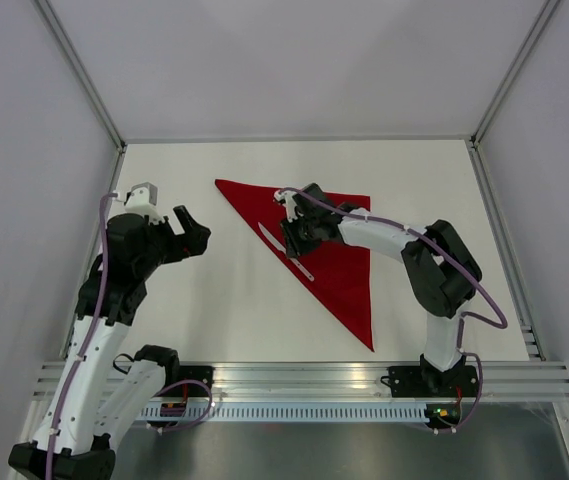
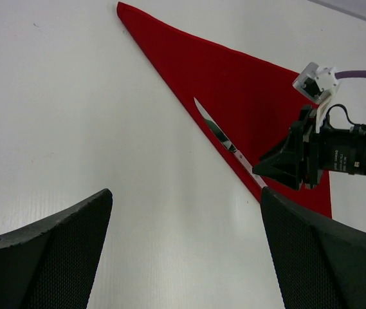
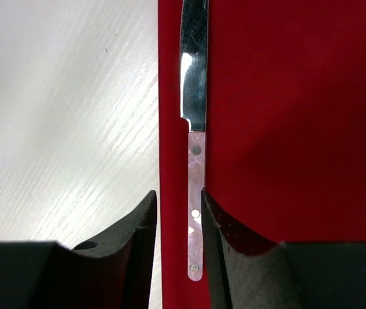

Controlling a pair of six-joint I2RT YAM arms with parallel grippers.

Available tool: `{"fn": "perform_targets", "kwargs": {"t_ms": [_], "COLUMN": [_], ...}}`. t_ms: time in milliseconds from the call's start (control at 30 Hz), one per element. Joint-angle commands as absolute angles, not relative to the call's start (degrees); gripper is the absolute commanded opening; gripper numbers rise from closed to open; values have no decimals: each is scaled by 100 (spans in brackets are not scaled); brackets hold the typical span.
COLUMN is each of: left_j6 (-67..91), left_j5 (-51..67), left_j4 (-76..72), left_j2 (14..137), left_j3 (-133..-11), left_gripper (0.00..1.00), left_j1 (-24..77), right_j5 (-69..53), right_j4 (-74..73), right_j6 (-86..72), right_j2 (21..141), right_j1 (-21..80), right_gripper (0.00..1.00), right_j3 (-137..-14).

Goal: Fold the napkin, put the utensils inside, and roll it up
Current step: Place the utensil onto the napkin, then fold the napkin

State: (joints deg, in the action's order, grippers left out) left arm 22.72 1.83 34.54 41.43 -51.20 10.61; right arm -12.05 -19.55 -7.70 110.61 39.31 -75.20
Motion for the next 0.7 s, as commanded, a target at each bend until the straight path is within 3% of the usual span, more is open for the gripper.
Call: {"fn": "perform_targets", "kwargs": {"t_ms": [0, 167, 367, 500, 667], "left_j6": [2004, 2434, 2225, 1558, 503], "left_j5": [676, 1178, -736, -2333, -3479], "left_j4": [3340, 2752, 1330, 336, -1878], "left_j2": [4254, 4254, 4385, 4833, 5816], "left_j3": [-5440, -5213, -4222, -3561, -2892], "left_gripper": [100, 100, 99, 98, 100], "left_j1": [1028, 1544, 4338, 5903, 7926], "right_j5": [-1309, -1897, -2381, -2408, -2461], "right_j4": [-2162, -2512, -2742, -2804, -2620], "right_j6": [-800, -975, -845, -721, -677], "right_j2": [10522, 10222, 9511, 9097, 8982], "right_j1": [3728, 2641, 1312, 818, 467], "right_gripper": [39, 41, 43, 43, 43], "right_j3": [-7910, -8576, -8710, -8526, -8095]}}
